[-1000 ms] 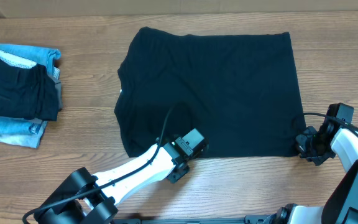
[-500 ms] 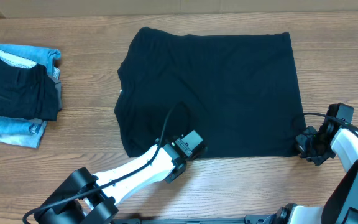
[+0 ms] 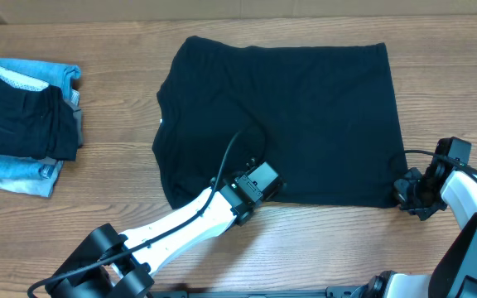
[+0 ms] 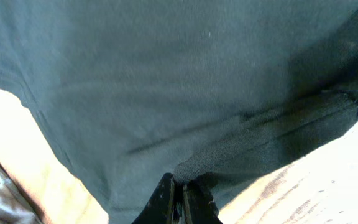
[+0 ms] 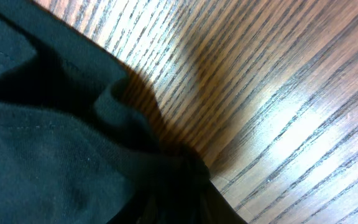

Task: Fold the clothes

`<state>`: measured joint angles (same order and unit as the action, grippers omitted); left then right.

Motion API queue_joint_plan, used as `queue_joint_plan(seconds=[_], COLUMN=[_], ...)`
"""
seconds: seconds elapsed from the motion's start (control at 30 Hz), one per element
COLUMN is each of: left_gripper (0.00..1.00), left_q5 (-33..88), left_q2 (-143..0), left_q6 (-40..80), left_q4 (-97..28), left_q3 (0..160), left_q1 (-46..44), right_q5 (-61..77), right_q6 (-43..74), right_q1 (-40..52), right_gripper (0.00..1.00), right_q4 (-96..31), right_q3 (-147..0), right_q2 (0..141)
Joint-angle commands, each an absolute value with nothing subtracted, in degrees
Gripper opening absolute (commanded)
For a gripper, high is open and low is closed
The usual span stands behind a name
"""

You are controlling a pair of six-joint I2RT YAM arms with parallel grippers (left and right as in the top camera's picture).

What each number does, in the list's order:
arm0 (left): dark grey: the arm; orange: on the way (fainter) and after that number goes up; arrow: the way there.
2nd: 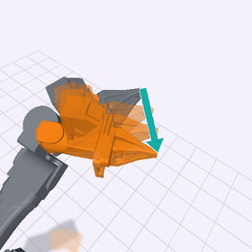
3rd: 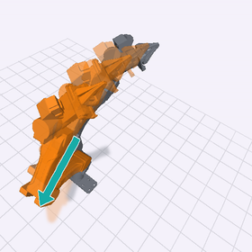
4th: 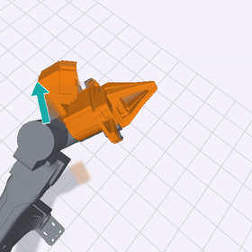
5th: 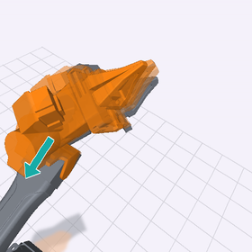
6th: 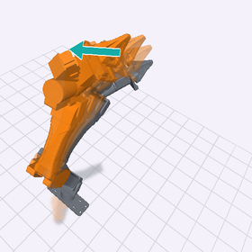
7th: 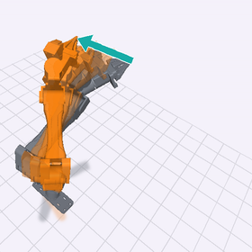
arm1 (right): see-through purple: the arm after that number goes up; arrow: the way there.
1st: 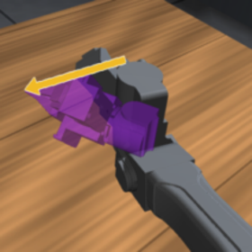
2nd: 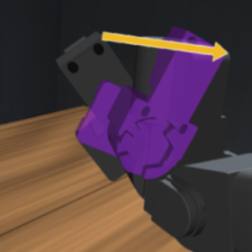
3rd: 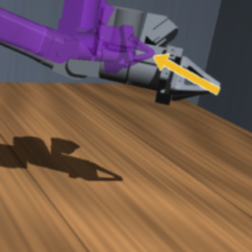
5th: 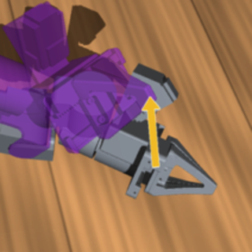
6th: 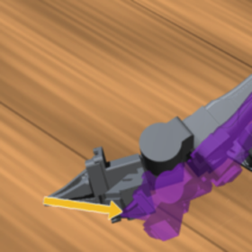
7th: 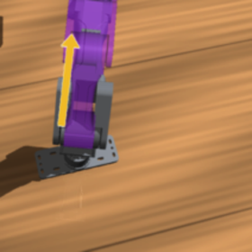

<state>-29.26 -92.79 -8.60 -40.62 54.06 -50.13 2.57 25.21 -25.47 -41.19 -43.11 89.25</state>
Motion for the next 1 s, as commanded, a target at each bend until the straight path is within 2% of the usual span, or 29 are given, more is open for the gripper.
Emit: queue_joint_plan(seconds=[0.0,0.23,0.4,0.43,0.47,0.5,0.57,0.6,0.73,0.8,0.87,0.9,0.97], left_gripper=[0.06,0.09,0.14,0.21,0.34,0.67,0.76,0.77,0.81,0.95,0.93,0.84,0.34], left_q5=[-32.40,-28.42,-23.83,-21.32,-19.46,-17.72,-17.43,-18.76,-19.86,-14.20,-4.78,-0.97,0.27], left_q2=[-92.23,-92.25,-92.75,-92.90,-92.99,-92.99,-92.99,-92.92,-92.88,-92.88,-92.88,-92.88,-92.88], left_q6=[-15.53,-20.01,-20.86,-20.84,-20.82,-20.82,-20.75,-18.46,0.82,4.75,4.78,5.15,10.17], left_q4=[-36.95,-30.55,-26.61,-24.97,-23.97,-22.85,-20.62,-20.97,-38.48,-44.12,-47.24,-50.11,-56.16], left_q3=[55.42,55.40,55.33,55.33,55.33,55.33,55.35,55.81,64.18,69.93,73.41,75.00,75.70], left_q1=[-49.84,-48.90,-42.50,-40.71,-39.90,-39.20,-38.48,-38.46,-37.47,-34.09,-30.46,-28.18,-25.19], right_q5=[2.68,2.68,2.68,2.68,2.68,2.68,2.68,2.68,2.68,2.68,2.68,2.68,2.68], right_q6=[25.08,25.08,25.08,25.08,25.08,25.08,25.08,25.08,25.08,25.08,25.08,25.08,25.08], right_q1=[-25.45,-25.45,-25.45,-25.45,-25.45,-25.45,-25.45,-25.45,-25.45,-25.45,-25.45,-25.45,-25.45], right_gripper=[0.21,0.21,0.21,0.21,0.21,0.21,0.21,0.21,0.21,0.21,0.21,0.21,0.22], right_q4=[-40.97,-40.97,-40.99,-40.99,-40.99,-40.99,-40.99,-41.04,-41.17,-41.08,-41.21,-41.23,-41.17], right_q3=[-42.06,-42.06,-42.06,-42.06,-42.06,-42.06,-42.06,-42.06,-42.06,-42.06,-42.06,-42.04,-42.04], right_q2=[89.71,89.71,89.71,89.71,89.71,89.71,89.71,89.71,89.71,89.71,89.71,89.71,89.71])
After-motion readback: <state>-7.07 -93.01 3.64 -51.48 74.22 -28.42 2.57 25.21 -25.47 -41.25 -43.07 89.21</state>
